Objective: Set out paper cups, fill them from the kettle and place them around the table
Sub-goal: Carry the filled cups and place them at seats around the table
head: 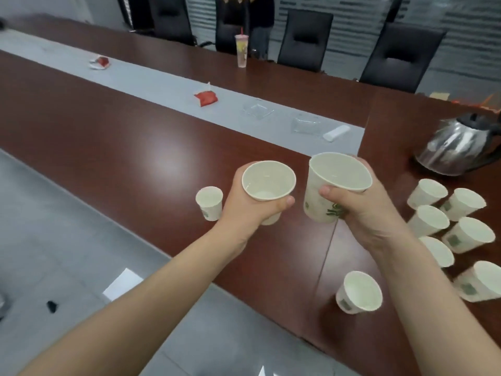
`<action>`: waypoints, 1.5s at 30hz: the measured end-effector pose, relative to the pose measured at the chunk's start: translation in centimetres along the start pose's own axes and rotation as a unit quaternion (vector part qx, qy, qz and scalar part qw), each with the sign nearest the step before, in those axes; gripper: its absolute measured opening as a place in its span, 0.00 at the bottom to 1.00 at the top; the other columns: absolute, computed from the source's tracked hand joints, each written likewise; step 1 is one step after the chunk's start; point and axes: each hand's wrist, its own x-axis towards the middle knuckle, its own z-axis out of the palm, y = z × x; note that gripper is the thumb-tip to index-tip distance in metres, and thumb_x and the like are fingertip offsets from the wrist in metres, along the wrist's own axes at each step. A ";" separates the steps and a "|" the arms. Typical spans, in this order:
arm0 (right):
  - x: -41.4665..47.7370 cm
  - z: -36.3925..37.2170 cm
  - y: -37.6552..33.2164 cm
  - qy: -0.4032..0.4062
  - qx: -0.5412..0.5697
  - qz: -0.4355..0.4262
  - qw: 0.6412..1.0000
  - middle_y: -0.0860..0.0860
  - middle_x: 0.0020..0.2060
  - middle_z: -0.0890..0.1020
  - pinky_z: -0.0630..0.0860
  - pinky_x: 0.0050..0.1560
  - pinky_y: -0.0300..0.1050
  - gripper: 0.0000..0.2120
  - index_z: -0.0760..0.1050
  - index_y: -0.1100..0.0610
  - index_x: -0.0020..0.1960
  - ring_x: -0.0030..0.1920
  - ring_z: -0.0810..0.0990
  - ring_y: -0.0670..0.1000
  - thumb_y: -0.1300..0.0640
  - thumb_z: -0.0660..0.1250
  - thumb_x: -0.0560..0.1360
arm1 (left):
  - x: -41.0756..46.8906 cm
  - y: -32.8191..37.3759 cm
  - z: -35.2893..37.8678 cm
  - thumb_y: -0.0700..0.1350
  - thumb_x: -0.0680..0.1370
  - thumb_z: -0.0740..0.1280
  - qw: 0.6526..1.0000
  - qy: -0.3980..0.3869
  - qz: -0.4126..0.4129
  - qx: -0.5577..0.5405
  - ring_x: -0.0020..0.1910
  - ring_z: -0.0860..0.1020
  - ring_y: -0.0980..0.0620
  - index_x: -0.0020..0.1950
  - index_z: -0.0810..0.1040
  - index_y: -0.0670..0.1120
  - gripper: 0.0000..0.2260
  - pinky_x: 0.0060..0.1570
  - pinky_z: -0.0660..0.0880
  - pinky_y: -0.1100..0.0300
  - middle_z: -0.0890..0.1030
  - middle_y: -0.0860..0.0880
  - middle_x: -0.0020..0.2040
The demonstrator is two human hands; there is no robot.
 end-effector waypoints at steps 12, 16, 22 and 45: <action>5.1 23.3 4.0 -0.141 0.012 0.015 0.990 0.49 0.46 0.81 0.76 0.44 0.47 0.30 0.73 0.55 0.58 0.47 0.80 0.48 0.60 0.75 0.56 | -0.9 2.5 -24.9 0.48 0.54 0.78 0.992 0.119 -0.032 -0.029 0.43 0.80 0.57 0.58 0.76 0.52 0.32 0.43 0.76 0.56 0.82 0.56 0.42; 6.8 29.3 5.2 -0.158 0.029 0.027 0.987 0.47 0.47 0.80 0.75 0.49 0.49 0.26 0.72 0.50 0.56 0.49 0.79 0.47 0.62 0.71 0.59 | -1.4 2.6 -31.3 0.39 0.61 0.77 0.984 0.170 -0.043 -0.034 0.41 0.80 0.60 0.57 0.72 0.51 0.28 0.38 0.76 0.59 0.81 0.57 0.42; 10.3 38.1 6.8 -0.215 0.019 0.039 0.976 0.52 0.52 0.79 0.73 0.51 0.55 0.41 0.70 0.57 0.64 0.53 0.78 0.52 0.54 0.76 0.52 | -1.8 3.4 -40.1 0.38 0.63 0.75 0.972 0.230 -0.039 -0.013 0.38 0.78 0.60 0.52 0.75 0.51 0.20 0.35 0.75 0.60 0.80 0.58 0.38; 31.5 70.3 15.5 -0.256 0.043 0.064 0.964 0.44 0.48 0.79 0.75 0.50 0.49 0.27 0.70 0.46 0.52 0.48 0.78 0.45 0.60 0.74 0.57 | 14.1 5.0 -71.5 0.47 0.58 0.78 0.941 0.335 -0.040 -0.028 0.50 0.80 0.54 0.67 0.68 0.50 0.40 0.44 0.78 0.55 0.79 0.53 0.51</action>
